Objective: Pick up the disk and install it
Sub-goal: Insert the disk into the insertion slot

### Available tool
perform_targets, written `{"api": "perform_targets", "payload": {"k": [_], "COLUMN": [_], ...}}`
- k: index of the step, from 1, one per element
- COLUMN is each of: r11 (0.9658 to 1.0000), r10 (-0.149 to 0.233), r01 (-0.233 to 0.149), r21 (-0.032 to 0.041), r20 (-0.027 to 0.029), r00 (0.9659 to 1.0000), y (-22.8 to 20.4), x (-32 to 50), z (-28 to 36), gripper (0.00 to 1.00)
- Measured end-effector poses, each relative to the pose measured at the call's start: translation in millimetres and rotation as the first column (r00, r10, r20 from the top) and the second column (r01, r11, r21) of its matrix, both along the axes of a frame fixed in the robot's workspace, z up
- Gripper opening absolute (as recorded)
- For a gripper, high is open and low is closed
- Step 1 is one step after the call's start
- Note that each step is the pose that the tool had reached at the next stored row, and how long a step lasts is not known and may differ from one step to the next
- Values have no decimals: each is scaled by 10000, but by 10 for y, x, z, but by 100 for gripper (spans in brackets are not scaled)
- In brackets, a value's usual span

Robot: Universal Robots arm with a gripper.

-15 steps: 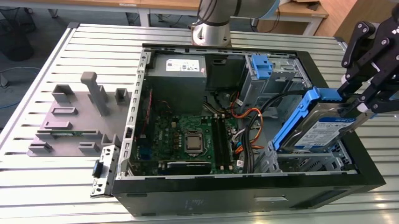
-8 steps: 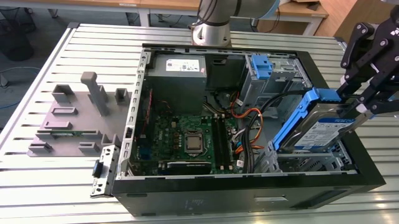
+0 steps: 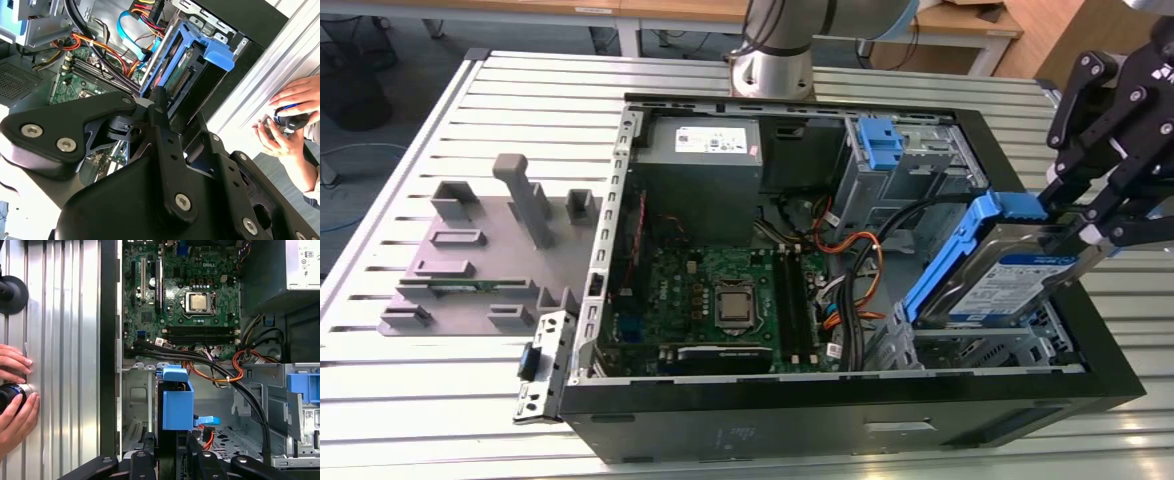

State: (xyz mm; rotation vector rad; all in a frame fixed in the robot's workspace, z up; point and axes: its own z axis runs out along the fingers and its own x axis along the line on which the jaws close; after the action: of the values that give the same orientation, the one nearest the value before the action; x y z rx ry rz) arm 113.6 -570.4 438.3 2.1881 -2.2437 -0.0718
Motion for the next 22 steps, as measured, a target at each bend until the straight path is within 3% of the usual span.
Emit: {"api": "perform_targets", "payload": {"k": [11, 18, 22], "r11": [10000, 10000, 10000], "r10": [-1, 0, 0], "r01": [1, 0, 0], "r21": [1, 2, 1], "r20": [0, 0, 0], "r00": [10000, 10000, 10000], "y": [-1, -1, -1], "x": [0, 0, 0], "z": [-187, -210, -280], "gripper": [35, 35, 35]}}
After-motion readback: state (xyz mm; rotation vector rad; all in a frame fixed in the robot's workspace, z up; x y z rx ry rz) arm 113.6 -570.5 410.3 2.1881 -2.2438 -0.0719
